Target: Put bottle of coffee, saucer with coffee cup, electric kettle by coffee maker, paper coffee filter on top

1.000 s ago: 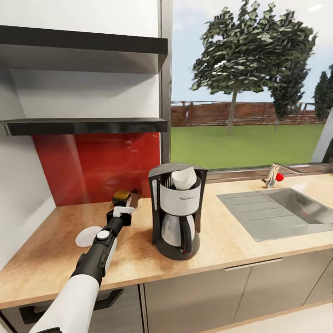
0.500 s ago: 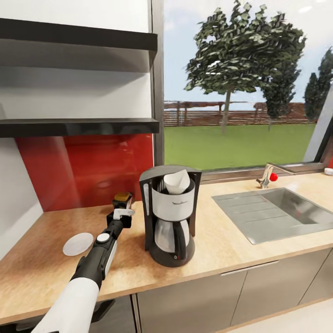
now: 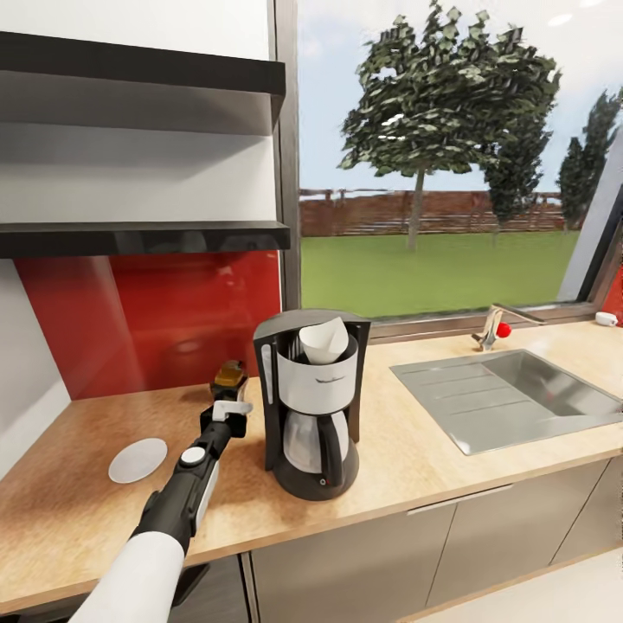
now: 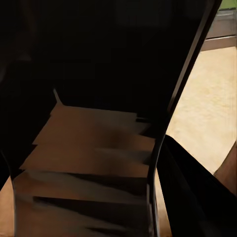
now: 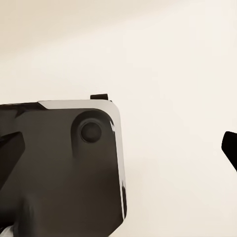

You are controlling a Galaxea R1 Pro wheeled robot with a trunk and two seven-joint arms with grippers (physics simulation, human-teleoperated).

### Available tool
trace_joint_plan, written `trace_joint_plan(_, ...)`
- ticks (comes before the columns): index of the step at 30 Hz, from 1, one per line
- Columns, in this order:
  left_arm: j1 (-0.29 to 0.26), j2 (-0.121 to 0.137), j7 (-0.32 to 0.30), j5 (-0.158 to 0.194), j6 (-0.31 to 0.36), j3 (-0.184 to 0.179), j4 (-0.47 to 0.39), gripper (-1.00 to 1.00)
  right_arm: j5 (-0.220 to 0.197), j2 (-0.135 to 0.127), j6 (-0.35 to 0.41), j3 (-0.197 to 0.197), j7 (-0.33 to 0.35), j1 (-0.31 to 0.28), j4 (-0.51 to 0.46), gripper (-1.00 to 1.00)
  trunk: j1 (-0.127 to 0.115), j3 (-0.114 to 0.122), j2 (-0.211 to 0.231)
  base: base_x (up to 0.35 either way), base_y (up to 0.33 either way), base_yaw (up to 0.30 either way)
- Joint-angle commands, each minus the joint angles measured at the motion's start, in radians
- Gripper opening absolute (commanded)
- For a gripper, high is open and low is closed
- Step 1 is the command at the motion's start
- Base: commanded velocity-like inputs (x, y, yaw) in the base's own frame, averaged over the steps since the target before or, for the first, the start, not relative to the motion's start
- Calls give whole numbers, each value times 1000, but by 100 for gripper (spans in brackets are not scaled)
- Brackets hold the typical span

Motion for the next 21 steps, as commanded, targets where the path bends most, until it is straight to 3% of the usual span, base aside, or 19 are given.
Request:
trace_joint_plan(1,11,-1,-11,-10,0,7,-3,-100,0,1,-4,-7,2,0,1,100,0,0,-1,0,0,-29)
trace_joint_plan(21,51,-8,-29,2,-1,3,-2,-100,3,0,-5,1,3,-1,1,100,0,0,-1,0,0,-2)
